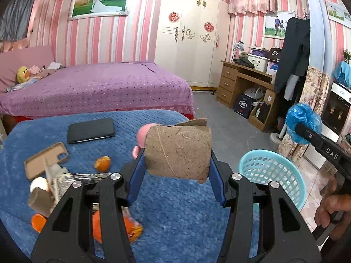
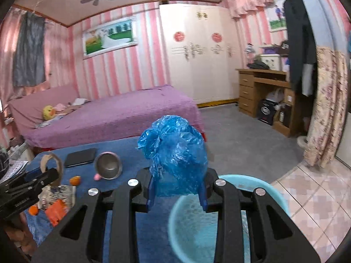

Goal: Collect trash
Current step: 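Carry both items over the blue wastebasket and open both tools to drop them, then return to the bed and grasp the orange snack bag with the right tool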

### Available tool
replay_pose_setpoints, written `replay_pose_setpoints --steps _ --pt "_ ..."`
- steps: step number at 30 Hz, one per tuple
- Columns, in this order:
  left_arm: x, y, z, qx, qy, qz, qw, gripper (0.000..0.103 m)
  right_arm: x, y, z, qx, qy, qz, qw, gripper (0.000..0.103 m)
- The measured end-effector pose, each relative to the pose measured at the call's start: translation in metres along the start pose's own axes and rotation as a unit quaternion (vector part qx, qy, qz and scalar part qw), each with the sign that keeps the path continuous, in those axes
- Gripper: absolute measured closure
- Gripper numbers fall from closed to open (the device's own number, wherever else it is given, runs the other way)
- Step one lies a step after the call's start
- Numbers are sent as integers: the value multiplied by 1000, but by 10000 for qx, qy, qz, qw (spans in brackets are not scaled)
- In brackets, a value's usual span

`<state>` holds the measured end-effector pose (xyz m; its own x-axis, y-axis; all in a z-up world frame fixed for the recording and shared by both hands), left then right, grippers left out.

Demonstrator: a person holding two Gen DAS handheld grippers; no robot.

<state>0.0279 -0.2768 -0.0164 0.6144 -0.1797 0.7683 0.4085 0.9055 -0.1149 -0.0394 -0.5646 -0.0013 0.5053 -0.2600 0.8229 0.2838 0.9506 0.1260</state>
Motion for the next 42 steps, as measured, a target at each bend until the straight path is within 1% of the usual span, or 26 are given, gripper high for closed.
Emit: replay_pose_setpoints --steps 3,6,8,13,15,16,17,19,22,24,27,30,32,33,34,35,36,37,38,40,42 --pt "1 -8 -6 -56 17 -6 10000 51 0 -20 -4 -177 105 -174 9996 72" --pt "1 -19 -12 -110 55 -20 9999 51 -1 -31 -7 -284 213 -264 9990 72" --pt "0 -23 -13 -131 73 -40 9999 51 0 -36 -11 -339 293 -298 9985 70" --pt "0 -25 -13 -254 145 61 9996 51 -2 -49 -11 -412 297 -439 9977 69" --pt "0 -29 -14 -289 152 45 9995 51 -2 -53 -14 -482 326 -523 9969 55" --pt "1 -33 -14 -348 156 44 9993 51 -2 -55 -16 -480 332 -585 9966 45" --pt "1 -37 -15 -400 165 18 9991 51 -4 -55 -15 -499 327 -640 9962 38" --pt "2 -45 -18 -471 164 -33 9988 51 -4 -58 -11 -531 255 -728 9956 38" --pt "2 -62 -25 -638 220 -113 9977 51 -4 -66 -5 -617 113 -888 9941 31" --pt "0 -74 -30 -741 269 -189 9967 51 -2 -74 -2 -668 27 -1018 9926 31" --pt "-3 -101 -44 -936 376 -344 9943 51 -1 -89 9 -949 -234 -1296 9867 31" --pt "-9 -131 -61 -1015 544 -602 9915 51 -1 -104 22 -1202 -509 -1582 9787 30" --pt "-10 -146 -70 -1073 614 -732 9896 50 -1 -111 28 -1298 -632 -1710 9746 30" --pt "-10 -155 -74 -1148 637 -800 9881 48 0 -114 29 -1298 -673 -1769 9733 30" --pt "-10 -162 -77 -1230 662 -845 9866 35 0 -114 29 -1295 -687 -1789 9729 30" --pt "-11 -168 -80 -1295 656 -872 9856 26 0 -113 29 -1288 -690 -1782 9731 30" --pt "-11 -172 -80 -1324 610 -885 9854 22 1 -110 27 -1253 -679 -1730 9746 30" --pt "-12 -175 -79 -1346 561 -932 9849 15 2 -110 26 -1249 -672 -1704 9751 30" --pt "-13 -176 -78 -1337 534 -973 9848 12 2 -107 24 -1213 -659 -1669 9763 30" --pt "-15 -169 -77 -1205 504 -997 9864 11 3 -104 23 -1126 -654 -1638 9779 30" --pt "-13 -157 -74 -1101 491 -887 9887 11 5 -95 18 -991 -609 -1524 9814 28"
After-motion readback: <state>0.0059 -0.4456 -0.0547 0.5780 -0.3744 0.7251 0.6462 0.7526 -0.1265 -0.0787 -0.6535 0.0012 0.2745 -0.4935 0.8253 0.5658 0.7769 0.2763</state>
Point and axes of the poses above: each gripper's, at about its wrist camera, not at the fingertips, and z roughly against the way its jaws point, y to its left, x to its top, the point moved 4 cm from there along -z, roughly the way its jaws point, and after that the axes turned 12 degrees about y, right-handed, at the moved point
